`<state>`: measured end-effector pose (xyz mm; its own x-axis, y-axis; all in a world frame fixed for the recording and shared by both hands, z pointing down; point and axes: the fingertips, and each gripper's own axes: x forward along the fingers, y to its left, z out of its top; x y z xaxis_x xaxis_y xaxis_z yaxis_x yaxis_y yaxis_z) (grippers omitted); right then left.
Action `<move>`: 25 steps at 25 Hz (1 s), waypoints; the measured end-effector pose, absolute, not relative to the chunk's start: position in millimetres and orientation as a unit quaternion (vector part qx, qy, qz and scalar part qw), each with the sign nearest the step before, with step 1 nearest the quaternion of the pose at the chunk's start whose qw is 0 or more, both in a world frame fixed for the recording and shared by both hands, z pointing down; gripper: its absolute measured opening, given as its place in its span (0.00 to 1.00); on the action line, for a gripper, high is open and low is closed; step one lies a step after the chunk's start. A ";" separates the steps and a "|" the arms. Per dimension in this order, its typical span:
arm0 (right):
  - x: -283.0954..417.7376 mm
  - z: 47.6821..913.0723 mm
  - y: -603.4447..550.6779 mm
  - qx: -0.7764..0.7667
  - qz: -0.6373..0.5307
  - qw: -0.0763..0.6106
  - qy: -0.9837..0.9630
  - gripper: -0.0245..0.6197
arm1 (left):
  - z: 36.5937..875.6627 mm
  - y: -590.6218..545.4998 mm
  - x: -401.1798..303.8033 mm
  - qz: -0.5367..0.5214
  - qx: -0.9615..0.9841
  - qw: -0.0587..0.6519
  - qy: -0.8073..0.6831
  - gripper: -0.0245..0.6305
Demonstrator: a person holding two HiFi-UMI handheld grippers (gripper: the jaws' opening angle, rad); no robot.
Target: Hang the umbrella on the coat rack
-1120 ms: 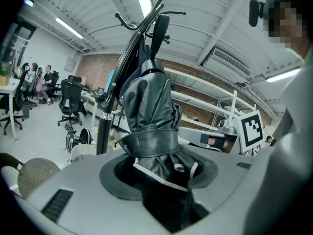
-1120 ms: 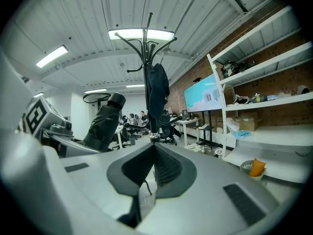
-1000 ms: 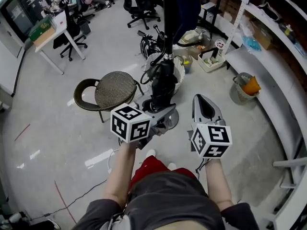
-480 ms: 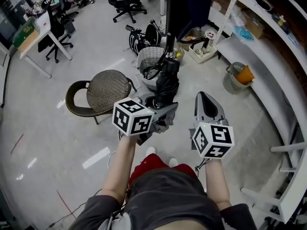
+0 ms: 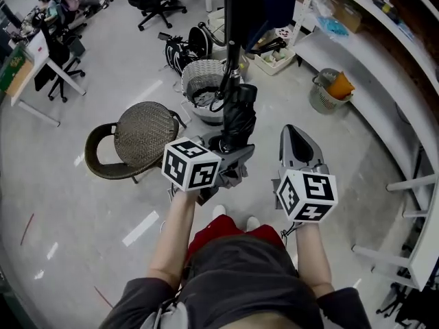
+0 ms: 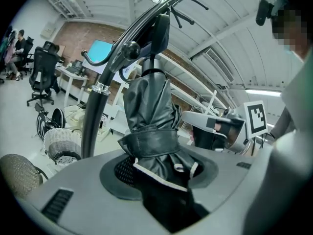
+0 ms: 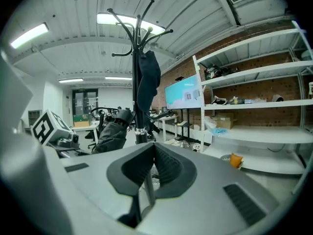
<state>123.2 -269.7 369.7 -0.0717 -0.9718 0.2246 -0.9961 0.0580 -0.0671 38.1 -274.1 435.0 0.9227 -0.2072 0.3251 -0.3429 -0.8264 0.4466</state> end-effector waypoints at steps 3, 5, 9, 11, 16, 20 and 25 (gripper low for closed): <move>116.9 366.0 -279.1 0.687 0.107 0.066 -0.716 0.07 | 434.6 -287.0 30.5 0.137 0.945 0.265 -0.134 0.37; 110.5 361.7 -287.1 0.693 0.110 0.071 -0.709 0.07 | 432.3 -297.0 23.1 0.139 0.944 0.272 -0.126 0.37; 108.4 362.3 -293.2 0.701 0.115 0.076 -0.700 0.07 | 437.8 -305.6 19.5 0.146 0.942 0.279 -0.115 0.37; 108.3 364.1 -295.2 0.703 0.117 0.078 -0.697 0.07 | 441.6 -309.1 18.8 0.147 0.941 0.283 -0.111 0.37; 108.9 368.1 -304.4 0.711 0.125 0.085 -0.687 0.07 | 447.6 -322.9 18.4 0.155 0.940 0.288 -0.100 0.37; 106.5 371.8 -309.3 0.715 0.128 0.090 -0.682 0.07 | 455.5 -331.8 17.3 0.164 0.938 0.291 -0.093 0.37; 107.8 380.7 -312.4 0.719 0.134 0.102 -0.674 0.07 | 468.4 -341.3 19.2 0.173 0.935 0.297 -0.089 0.37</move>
